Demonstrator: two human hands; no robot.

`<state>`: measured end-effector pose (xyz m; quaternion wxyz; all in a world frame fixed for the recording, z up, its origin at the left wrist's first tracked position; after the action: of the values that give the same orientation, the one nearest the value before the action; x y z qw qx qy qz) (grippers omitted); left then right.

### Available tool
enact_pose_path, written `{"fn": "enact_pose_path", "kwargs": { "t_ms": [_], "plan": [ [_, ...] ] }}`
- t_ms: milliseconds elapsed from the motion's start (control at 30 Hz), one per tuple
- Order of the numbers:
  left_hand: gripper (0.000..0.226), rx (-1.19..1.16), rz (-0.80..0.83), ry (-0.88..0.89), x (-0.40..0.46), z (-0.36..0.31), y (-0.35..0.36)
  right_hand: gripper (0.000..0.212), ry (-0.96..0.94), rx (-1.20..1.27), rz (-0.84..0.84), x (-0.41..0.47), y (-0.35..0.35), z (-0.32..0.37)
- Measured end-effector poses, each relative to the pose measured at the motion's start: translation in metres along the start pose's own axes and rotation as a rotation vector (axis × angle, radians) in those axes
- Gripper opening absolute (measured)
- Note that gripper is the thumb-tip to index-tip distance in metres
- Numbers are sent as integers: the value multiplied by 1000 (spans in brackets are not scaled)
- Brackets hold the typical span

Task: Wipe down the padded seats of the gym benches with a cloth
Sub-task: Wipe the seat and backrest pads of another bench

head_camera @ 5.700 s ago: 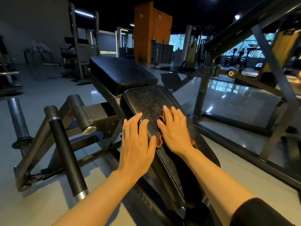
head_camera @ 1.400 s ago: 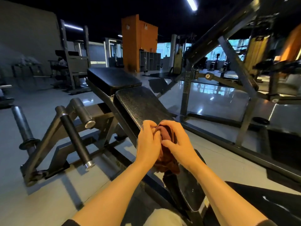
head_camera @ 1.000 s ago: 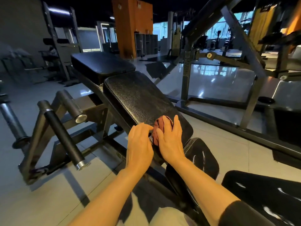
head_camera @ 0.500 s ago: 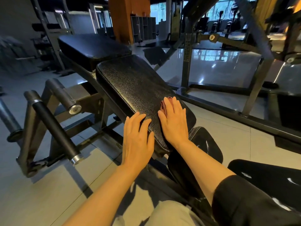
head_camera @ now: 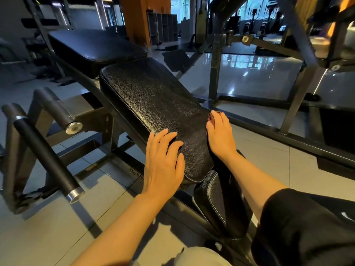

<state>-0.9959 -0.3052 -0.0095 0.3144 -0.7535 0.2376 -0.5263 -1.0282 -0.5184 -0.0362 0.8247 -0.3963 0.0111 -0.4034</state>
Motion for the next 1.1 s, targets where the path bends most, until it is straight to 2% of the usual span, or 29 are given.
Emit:
{"fn": "enact_pose_path", "kwargs": {
  "t_ms": [67,133,200,300,400,467,500,633,733,800,867,933,967,1033,1100],
  "plan": [
    [20,-5,-14,1,1,1,-2,40,38,60,-7,-4,2,2],
    [20,-15,-30,3,3,1,-4,37,-55,55,-32,-21,7,25],
    [20,-12,-43,8,6,0,-3,42,-178,12,25,-42,19,49],
    [17,-5,-43,11,9,2,0,47,-247,-46,90,-33,20,43],
    [18,3,-47,5,9,12,-6,40,-57,19,4,2,3,14],
    [19,22,-52,-3,11,22,-15,41,71,61,-27,17,2,16],
    [19,35,-56,-8,14,26,-19,42,72,51,-29,23,7,28],
    [21,66,-64,-33,28,38,-29,51,-208,-24,59,27,34,103],
    [22,74,-44,-31,36,42,-31,53,-347,-54,145,24,38,107],
    [23,78,-30,-21,39,45,-34,51,-276,-40,124,36,27,83],
    [24,86,-29,-17,41,52,-40,48,-75,24,60,55,14,58],
    [25,97,-41,-29,46,60,-47,47,18,21,28,64,17,66],
    [24,101,-47,-37,49,64,-50,47,-25,-1,22,63,22,85],
    [24,99,-53,-54,57,68,-52,50,-240,-31,67,51,38,134],
    [20,69,-63,-63,65,71,-54,53,-414,-36,198,33,56,164]
  ]
}}
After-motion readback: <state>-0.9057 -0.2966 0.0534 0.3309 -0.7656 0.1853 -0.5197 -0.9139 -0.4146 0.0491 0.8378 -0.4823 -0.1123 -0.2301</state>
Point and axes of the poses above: each hand's wrist, its own x-axis towards the middle knuckle, its own y-axis out of the palm, z = x × y, the point moved 10 cm from there along x, towards the middle knuckle, and after that the axes turned 12 degrees about z, right-handed, at the moved point
